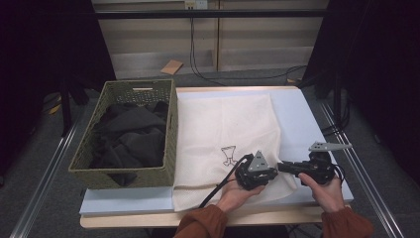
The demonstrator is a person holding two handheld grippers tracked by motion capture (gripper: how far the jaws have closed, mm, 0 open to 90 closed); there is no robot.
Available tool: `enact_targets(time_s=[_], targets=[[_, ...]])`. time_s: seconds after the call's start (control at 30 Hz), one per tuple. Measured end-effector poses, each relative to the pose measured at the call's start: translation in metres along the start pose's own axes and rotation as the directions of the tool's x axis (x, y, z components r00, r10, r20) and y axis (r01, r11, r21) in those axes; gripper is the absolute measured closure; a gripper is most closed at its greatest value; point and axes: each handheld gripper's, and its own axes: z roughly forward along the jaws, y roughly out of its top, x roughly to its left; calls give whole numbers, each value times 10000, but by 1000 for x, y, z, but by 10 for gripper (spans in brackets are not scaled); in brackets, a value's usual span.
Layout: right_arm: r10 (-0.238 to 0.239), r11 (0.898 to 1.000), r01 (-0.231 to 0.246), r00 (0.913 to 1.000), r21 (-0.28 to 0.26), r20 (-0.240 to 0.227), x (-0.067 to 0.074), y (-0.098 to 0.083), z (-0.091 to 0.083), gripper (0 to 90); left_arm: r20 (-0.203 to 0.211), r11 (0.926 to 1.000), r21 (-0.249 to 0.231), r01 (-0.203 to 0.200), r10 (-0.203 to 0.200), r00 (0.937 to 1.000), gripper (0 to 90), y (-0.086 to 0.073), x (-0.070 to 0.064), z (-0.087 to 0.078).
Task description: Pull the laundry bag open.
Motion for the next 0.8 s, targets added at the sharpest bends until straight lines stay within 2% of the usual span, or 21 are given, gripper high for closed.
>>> enact_targets(time_s=[0.1,0.13,0.3,0.33,0.43,0.5,0.53,0.63,0.7,0.8], targets=[[-37,10000,38,9999,51,-137,3,2,4,849,-230,10000,-41,8,-9,9997,714,0,2,-1],[-4,10000,5,10000,83,-95,5,2,5,849,-286,9998,-109,172,-175,9994,705,0,1,-1],[-139,9999,140,9998,90,-118,10,4,7,851,-362,9993,-370,62,-76,9993,709,0,1,-3],[-115,9999,116,9999,79,-129,10,4,7,851,-335,9997,-247,29,-38,9994,713,1,1,-4],[-44,10000,47,9992,54,-404,9,3,8,852,-281,9994,-333,-8,-1,9996,784,0,2,-2],[-110,9998,115,9994,134,-325,11,2,9,851,-262,9998,-173,-46,42,9996,806,0,2,-2],[-122,9998,126,9995,132,-291,11,2,9,851,-135,9996,-287,-37,34,9999,814,0,2,-1],[-100,9999,100,9995,-8,-305,8,2,7,842,-178,9998,-71,-162,160,9997,823,0,1,-2],[0,10000,-2,9999,-94,-154,6,1,6,803,-73,9998,-26,-187,187,9998,824,0,0,-1],[-29,10000,29,10000,-22,-17,4,1,7,670,42,9995,130,-285,284,9996,824,0,-2,1]])
